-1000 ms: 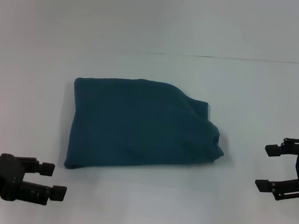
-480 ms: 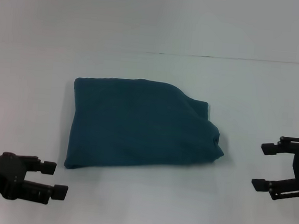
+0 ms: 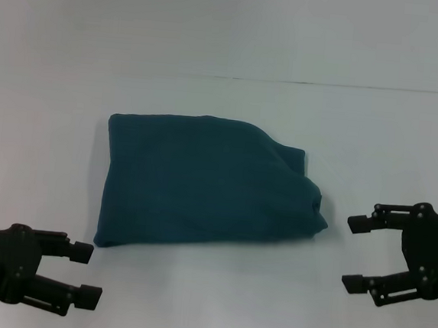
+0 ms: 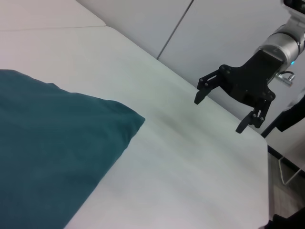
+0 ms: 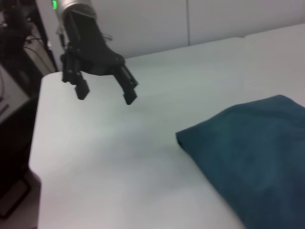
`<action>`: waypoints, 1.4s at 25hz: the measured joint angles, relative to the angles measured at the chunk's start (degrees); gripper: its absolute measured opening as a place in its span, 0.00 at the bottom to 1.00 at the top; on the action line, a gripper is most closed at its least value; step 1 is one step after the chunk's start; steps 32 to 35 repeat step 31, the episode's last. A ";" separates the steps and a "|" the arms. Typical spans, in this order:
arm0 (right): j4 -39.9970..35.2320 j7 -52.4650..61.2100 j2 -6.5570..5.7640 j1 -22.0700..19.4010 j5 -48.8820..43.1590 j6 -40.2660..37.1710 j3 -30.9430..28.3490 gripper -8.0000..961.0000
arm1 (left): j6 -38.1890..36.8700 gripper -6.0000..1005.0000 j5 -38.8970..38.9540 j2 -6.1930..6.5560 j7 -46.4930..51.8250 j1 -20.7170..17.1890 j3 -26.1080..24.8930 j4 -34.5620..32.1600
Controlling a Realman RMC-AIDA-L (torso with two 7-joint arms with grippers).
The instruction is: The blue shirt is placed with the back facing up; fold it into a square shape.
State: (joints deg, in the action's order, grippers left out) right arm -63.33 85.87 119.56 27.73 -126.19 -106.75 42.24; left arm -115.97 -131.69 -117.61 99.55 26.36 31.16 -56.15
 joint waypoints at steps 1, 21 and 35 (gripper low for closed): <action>0.16 -0.19 0.00 0.07 -0.03 -0.33 0.02 0.96 | -0.18 0.94 0.00 0.01 -0.03 0.00 0.00 0.00; 0.59 -1.06 0.06 -0.11 -0.14 -1.59 0.67 0.96 | -0.15 0.94 0.12 0.02 -0.26 0.31 -0.15 0.33; 0.58 -1.15 0.06 -0.05 -0.14 -1.27 0.65 0.96 | 0.23 0.94 0.11 -0.03 -0.24 0.19 -0.15 0.34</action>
